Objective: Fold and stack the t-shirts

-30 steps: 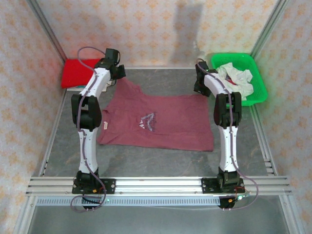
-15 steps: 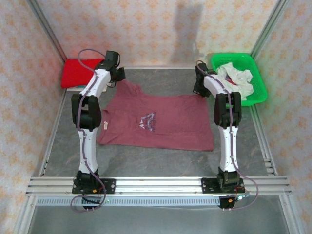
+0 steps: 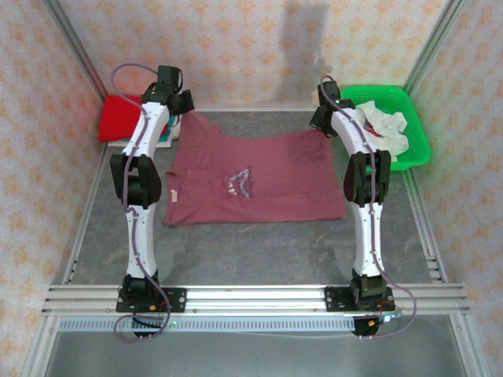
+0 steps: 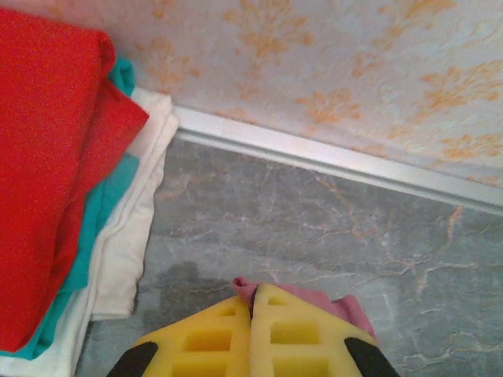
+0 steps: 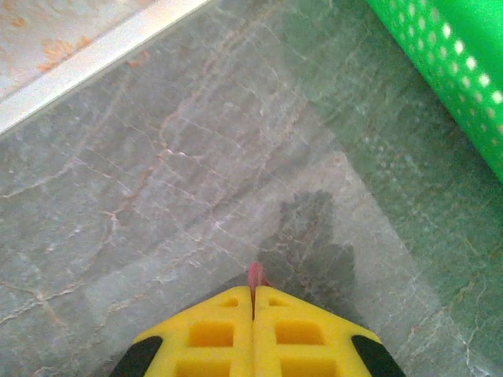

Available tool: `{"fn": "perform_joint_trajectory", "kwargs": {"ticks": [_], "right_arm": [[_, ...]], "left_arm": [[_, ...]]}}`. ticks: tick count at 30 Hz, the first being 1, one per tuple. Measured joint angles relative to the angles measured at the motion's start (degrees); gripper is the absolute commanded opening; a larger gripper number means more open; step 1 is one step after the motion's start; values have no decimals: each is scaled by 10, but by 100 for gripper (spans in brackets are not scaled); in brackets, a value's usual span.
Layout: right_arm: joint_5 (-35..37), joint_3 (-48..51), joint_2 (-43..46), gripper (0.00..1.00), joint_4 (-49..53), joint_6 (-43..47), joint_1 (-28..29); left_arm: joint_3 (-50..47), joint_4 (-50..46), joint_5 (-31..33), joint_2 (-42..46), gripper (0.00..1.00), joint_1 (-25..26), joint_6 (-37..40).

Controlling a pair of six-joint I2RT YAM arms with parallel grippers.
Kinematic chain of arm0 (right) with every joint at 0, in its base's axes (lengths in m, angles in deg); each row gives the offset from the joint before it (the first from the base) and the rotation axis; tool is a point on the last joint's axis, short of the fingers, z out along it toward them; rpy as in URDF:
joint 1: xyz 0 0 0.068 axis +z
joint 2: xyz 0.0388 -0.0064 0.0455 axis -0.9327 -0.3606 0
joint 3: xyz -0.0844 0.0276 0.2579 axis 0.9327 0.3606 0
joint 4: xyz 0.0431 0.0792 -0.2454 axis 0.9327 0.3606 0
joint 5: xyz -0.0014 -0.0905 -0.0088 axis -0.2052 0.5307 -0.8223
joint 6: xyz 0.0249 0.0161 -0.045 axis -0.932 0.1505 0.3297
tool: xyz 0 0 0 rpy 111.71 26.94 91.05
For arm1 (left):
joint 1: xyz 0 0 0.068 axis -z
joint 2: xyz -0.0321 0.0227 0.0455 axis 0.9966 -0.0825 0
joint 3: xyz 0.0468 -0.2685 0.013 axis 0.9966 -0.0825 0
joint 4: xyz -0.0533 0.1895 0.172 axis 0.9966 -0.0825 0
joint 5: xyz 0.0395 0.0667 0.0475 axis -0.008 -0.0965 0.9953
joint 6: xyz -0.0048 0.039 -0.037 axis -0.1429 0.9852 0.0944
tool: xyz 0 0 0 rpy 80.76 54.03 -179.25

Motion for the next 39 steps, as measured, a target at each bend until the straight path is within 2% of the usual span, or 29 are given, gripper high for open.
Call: {"fn": "perform_joint_trajectory", "kwargs": {"ticks": [3, 6, 14, 26, 32, 39], "right_arm": [[0, 0, 0, 0, -1, 4, 0], [0, 42, 11, 0, -20, 3, 0], [-1, 222, 85, 0, -82, 2, 0], [16, 291, 144, 0, -146, 17, -1], [37, 309, 144, 0, -156, 30, -4], [46, 360, 160, 0, -176, 39, -4]], "left_arm": [[-7, 1, -3, 2, 0, 0, 9], [-57, 6, -7, 20, 0, 0, 21], [-294, 71, -6, 144, 0, 10, 51], [-476, 148, 23, 328, 0, 11, 63], [-546, 161, 47, 359, 0, 11, 62], [-574, 162, 64, 362, 0, 11, 56]]}}
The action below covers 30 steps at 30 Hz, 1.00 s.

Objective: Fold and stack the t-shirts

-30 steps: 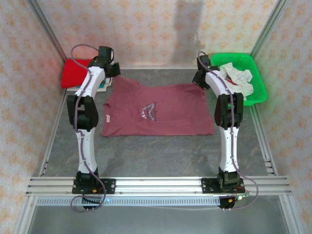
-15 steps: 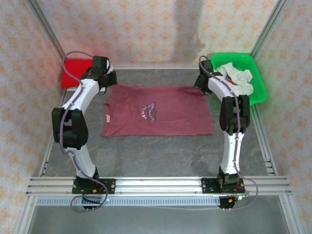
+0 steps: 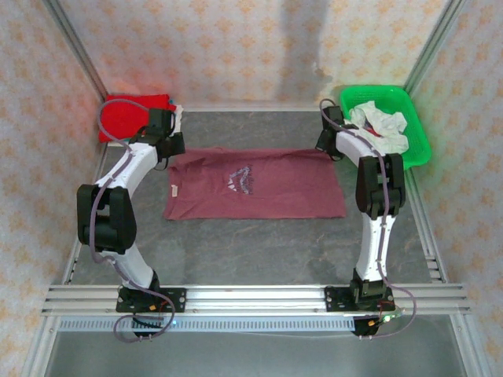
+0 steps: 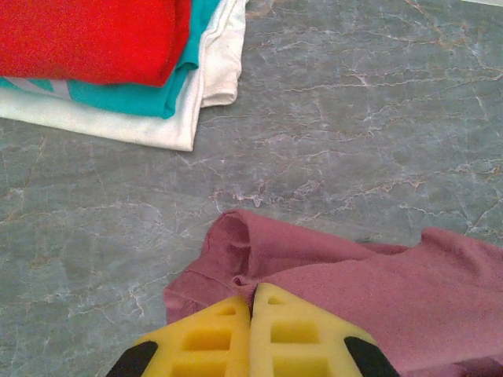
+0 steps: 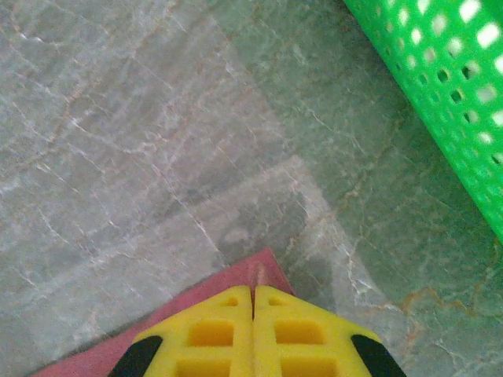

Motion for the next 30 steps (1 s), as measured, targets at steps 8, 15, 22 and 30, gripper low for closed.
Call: {"fn": "perform_joint_trajectory", "kwargs": {"ticks": [8, 15, 22, 30], "right_arm": [[0, 50, 52, 0, -22, 2, 0], [-1, 87, 76, 0, -36, 2, 0], [-5, 136, 109, 10, -40, -1, 0], [-47, 229, 212, 35, -42, -16, -1]], "left_arm": [[-26, 0, 13, 26, 0, 0, -7], [-44, -2, 27, 32, 0, 0, -7], [-66, -3, 32, 32, 0, 0, -8], [-108, -8, 47, 63, 38, 0, -23]]}}
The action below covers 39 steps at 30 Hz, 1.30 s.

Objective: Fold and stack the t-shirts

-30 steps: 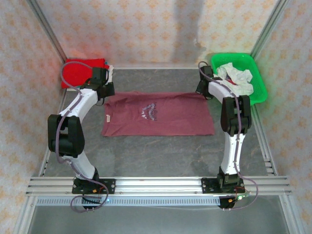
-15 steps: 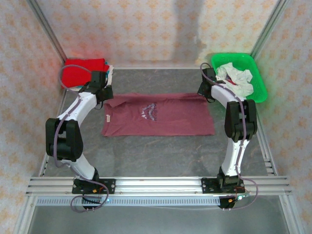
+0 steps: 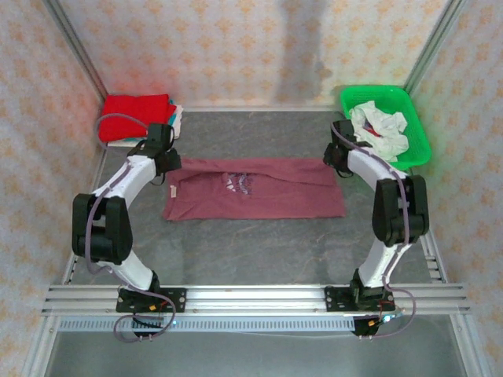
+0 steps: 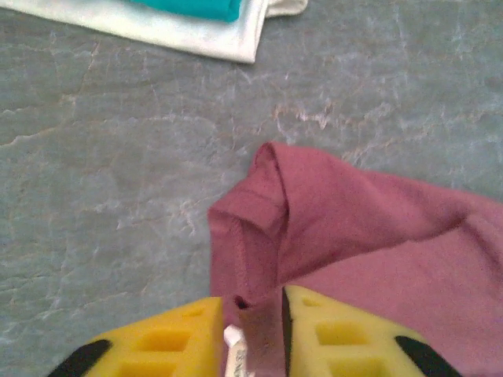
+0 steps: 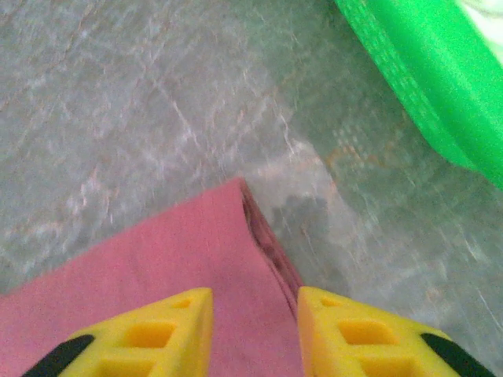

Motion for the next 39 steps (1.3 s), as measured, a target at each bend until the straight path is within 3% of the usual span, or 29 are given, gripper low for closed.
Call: {"fn": "perform_joint_trajectory", "kwargs": {"ticks": [5, 10, 19, 29, 33, 39], "right_arm": [[-4, 58, 94, 36, 22, 0, -1], [-27, 36, 82, 36, 34, 2, 2], [-92, -8, -18, 38, 27, -3, 26], [-102, -5, -22, 38, 12, -2, 37], [-100, 10, -22, 38, 11, -2, 37], [-97, 13, -22, 38, 10, -2, 37]], "left_arm": [[-70, 1, -21, 84, 37, 2, -10], [-90, 9, -50, 112, 38, 21, -17], [0, -14, -67, 5, 54, 72, 18], [115, -45, -83, -147, 57, 78, 49], [165, -54, -93, -205, 53, 78, 59], [184, -62, -107, -243, 33, 78, 65]]}}
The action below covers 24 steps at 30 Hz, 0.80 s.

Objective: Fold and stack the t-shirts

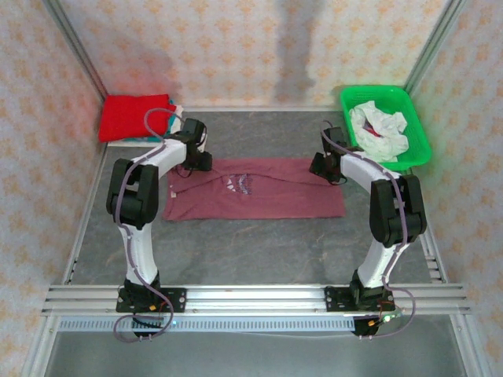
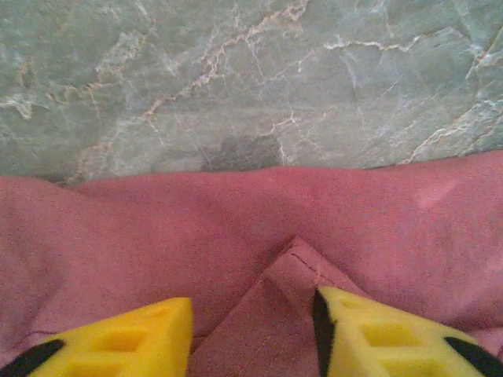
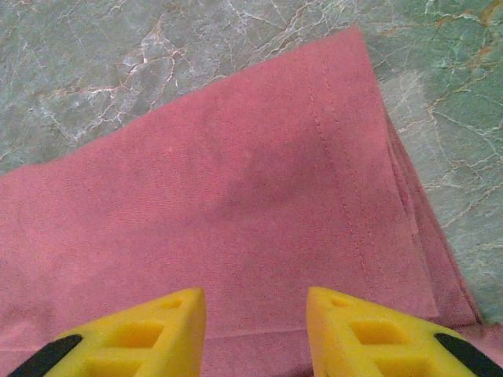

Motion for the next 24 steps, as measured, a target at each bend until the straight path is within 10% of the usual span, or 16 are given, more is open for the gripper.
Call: {"fn": "perform_joint_trajectory", "kwargs": {"ticks": [8, 22, 24], "right_arm": [[6, 0, 0, 39, 0, 4, 0], [7, 9, 0, 41, -5, 4, 0], [8, 12, 0, 42, -5, 4, 0]], "left_arm": [[-37, 3, -15, 26, 0, 0, -15], [-193, 40, 36, 217, 0, 79, -84], [-217, 39, 43, 233, 15, 90, -90]]}}
